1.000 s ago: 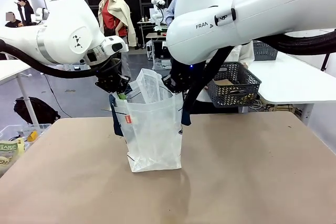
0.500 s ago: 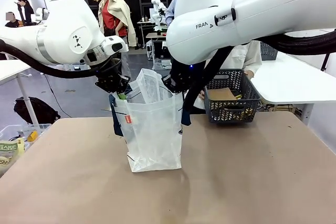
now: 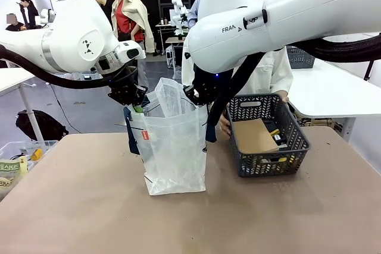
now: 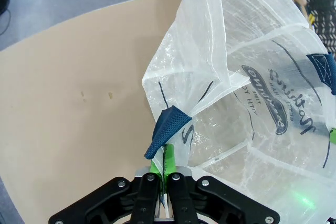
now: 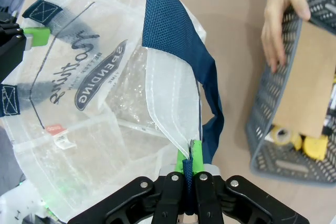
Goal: Transfer purchased items from the store into the shopping bag.
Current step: Move the Reusable shopping bag to the right side of the table.
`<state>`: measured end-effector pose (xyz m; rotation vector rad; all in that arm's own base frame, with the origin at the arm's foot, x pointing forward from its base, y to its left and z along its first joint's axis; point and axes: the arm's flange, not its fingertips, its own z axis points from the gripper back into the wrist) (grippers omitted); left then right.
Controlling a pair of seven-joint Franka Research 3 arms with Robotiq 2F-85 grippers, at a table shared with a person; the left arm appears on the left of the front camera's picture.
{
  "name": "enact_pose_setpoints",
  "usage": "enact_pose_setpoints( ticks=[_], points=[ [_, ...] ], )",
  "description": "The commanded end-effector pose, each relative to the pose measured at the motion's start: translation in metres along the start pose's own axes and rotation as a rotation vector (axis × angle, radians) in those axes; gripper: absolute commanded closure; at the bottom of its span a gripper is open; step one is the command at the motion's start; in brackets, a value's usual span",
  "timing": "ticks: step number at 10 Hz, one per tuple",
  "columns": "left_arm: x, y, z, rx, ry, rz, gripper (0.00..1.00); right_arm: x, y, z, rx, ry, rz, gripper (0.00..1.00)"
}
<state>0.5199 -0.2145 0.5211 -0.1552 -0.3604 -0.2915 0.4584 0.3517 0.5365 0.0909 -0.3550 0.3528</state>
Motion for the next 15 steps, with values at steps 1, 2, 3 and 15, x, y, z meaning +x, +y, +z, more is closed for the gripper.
enact_pose_setpoints(
  ticks=[1, 2, 3, 15],
  points=[
    [-0.0018, -0.0008, -0.0007, -0.007, -0.001, 0.000, 1.00, -0.0015, -0.0016, -0.0013, 0.002, 0.004, -0.007, 1.00],
    [-0.0018, -0.0008, -0.0007, -0.007, -0.001, 0.000, 1.00, -0.0015, -0.0016, -0.0013, 0.002, 0.004, -0.007, 1.00],
    [-0.0018, -0.0008, -0.0007, -0.007, -0.001, 0.000, 1.00, -0.0015, -0.0016, -0.0013, 0.002, 0.004, -0.007, 1.00],
    [-0.0018, -0.0008, -0.0007, -0.007, -0.001, 0.000, 1.00, -0.0015, -0.0016, -0.0013, 0.002, 0.004, -0.007, 1.00]
  ],
)
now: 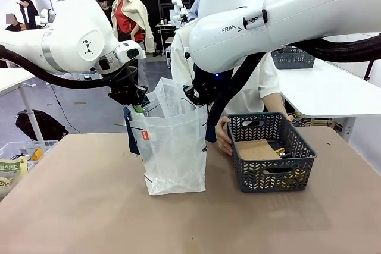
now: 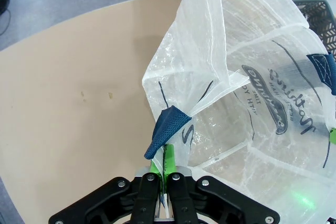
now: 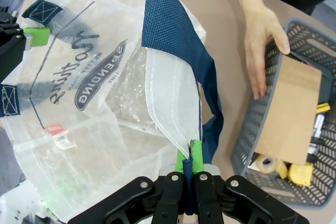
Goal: Transfer purchased items from the store into the shopping bag.
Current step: Move the Reusable shopping bag to the right side of the table.
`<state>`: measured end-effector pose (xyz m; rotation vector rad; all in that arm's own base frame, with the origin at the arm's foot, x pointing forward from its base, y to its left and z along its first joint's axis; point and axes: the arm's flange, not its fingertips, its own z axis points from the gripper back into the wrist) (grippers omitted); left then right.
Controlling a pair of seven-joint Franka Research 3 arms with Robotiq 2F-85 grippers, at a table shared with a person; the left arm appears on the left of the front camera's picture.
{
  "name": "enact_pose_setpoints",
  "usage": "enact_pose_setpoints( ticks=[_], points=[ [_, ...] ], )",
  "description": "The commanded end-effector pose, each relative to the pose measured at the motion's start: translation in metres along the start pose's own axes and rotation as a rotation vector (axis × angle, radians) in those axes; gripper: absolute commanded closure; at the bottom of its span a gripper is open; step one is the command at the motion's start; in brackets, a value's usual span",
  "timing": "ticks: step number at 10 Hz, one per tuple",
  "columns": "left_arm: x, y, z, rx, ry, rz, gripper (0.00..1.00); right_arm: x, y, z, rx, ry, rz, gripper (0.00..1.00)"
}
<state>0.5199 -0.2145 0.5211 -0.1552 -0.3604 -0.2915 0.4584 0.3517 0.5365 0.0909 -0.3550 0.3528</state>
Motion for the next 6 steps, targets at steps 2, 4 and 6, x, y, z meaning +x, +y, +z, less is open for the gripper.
enact_pose_setpoints(
  ticks=[2, 4, 6],
  points=[
    [-0.0018, -0.0008, -0.0007, -0.007, -0.001, 0.000, 1.00, -0.0015, -0.0016, -0.0013, 0.002, 0.004, -0.007, 1.00],
    [-0.0018, -0.0008, -0.0007, -0.007, -0.001, 0.000, 1.00, -0.0015, -0.0016, -0.0013, 0.002, 0.004, -0.007, 1.00],
    [-0.0018, -0.0008, -0.0007, -0.007, -0.001, 0.000, 1.00, -0.0015, -0.0016, -0.0013, 0.002, 0.004, -0.007, 1.00]
  ],
)
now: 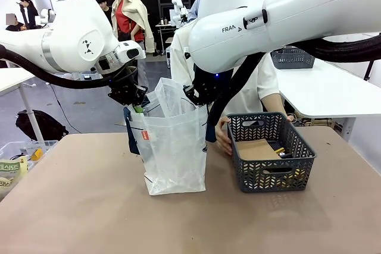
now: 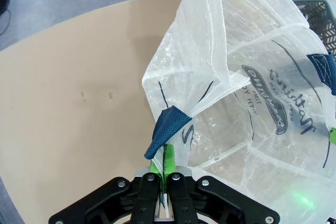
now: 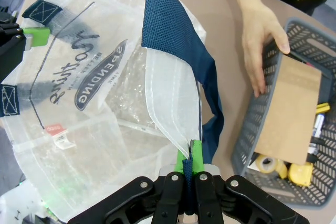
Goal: Transfer purchased items from the store into the shopping bag.
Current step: Move the Reusable shopping bag to the right side of the table.
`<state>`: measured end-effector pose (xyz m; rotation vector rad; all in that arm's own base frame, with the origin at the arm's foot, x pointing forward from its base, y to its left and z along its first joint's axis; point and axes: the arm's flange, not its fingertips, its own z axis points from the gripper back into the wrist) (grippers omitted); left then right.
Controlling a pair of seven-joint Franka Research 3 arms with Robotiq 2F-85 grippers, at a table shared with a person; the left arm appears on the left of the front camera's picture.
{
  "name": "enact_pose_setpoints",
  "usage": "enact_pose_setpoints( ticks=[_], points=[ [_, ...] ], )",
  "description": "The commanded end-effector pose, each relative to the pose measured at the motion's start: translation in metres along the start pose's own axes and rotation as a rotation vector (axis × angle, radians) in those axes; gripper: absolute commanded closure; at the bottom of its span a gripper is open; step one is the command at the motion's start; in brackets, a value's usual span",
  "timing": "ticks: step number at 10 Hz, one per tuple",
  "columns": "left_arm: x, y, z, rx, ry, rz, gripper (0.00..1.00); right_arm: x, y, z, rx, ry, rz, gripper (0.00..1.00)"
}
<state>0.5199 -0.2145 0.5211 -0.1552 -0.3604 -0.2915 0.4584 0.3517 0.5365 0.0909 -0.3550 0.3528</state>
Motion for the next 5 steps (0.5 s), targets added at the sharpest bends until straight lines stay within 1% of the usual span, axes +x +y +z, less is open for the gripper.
enact_pose_setpoints(
  ticks=[1, 5],
  points=[
    [-0.0018, -0.0008, -0.0007, -0.007, -0.001, 0.000, 1.00, -0.0015, -0.0016, -0.0013, 0.002, 0.004, -0.007, 1.00],
    [-0.0018, -0.0008, -0.0007, -0.007, -0.001, 0.000, 1.00, -0.0015, -0.0016, -0.0013, 0.002, 0.004, -0.007, 1.00]
  ],
)
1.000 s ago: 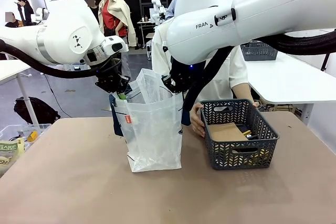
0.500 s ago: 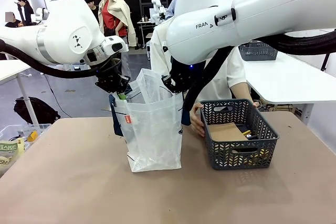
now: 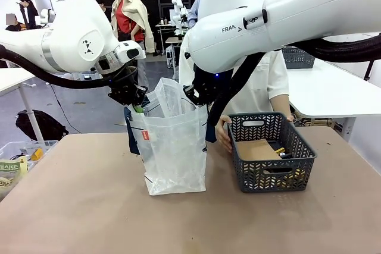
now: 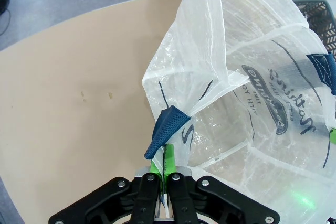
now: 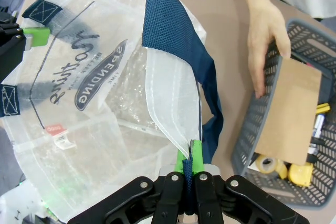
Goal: Transfer purchased items from the store into the shopping bag.
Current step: Move the Reusable shopping bag to the right side of the table.
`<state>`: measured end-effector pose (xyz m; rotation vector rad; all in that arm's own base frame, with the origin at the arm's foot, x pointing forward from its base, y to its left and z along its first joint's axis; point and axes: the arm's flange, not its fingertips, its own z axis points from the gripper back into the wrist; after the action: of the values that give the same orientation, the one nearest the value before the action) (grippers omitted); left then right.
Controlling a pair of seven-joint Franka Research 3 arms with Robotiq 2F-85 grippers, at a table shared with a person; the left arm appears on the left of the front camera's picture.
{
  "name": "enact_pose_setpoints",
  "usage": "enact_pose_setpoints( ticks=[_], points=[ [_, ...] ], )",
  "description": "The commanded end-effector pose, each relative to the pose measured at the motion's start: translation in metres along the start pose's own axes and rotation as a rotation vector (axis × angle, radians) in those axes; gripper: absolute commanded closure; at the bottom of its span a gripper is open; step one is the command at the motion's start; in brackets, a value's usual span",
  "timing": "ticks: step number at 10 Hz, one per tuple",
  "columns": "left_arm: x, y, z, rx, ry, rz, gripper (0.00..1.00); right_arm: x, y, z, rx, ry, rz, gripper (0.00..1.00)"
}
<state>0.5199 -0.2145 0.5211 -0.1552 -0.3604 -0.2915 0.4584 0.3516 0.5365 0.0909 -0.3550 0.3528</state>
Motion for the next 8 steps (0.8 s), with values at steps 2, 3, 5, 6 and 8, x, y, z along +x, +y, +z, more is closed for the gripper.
enact_pose_setpoints(
  ticks=[2, 3, 5, 6, 8],
  points=[
    [-0.0018, -0.0008, -0.0007, -0.007, -0.001, 0.000, 1.00, -0.0015, -0.0016, -0.0013, 0.002, 0.004, -0.007, 1.00],
    [-0.0018, -0.0008, -0.0007, -0.007, -0.001, 0.000, 1.00, -0.0015, -0.0016, -0.0013, 0.002, 0.004, -0.007, 1.00],
    [-0.0018, -0.0008, -0.0007, -0.007, -0.001, 0.000, 1.00, -0.0015, -0.0016, -0.0013, 0.002, 0.004, -0.007, 1.00],
    [-0.0018, -0.0008, -0.0007, -0.007, -0.001, 0.000, 1.00, -0.0015, -0.0016, -0.0013, 0.002, 0.004, -0.007, 1.00],
    [-0.0018, -0.0008, -0.0007, -0.007, -0.001, 0.000, 1.00, -0.0015, -0.0016, -0.0013, 0.002, 0.004, -0.007, 1.00]
  ],
)
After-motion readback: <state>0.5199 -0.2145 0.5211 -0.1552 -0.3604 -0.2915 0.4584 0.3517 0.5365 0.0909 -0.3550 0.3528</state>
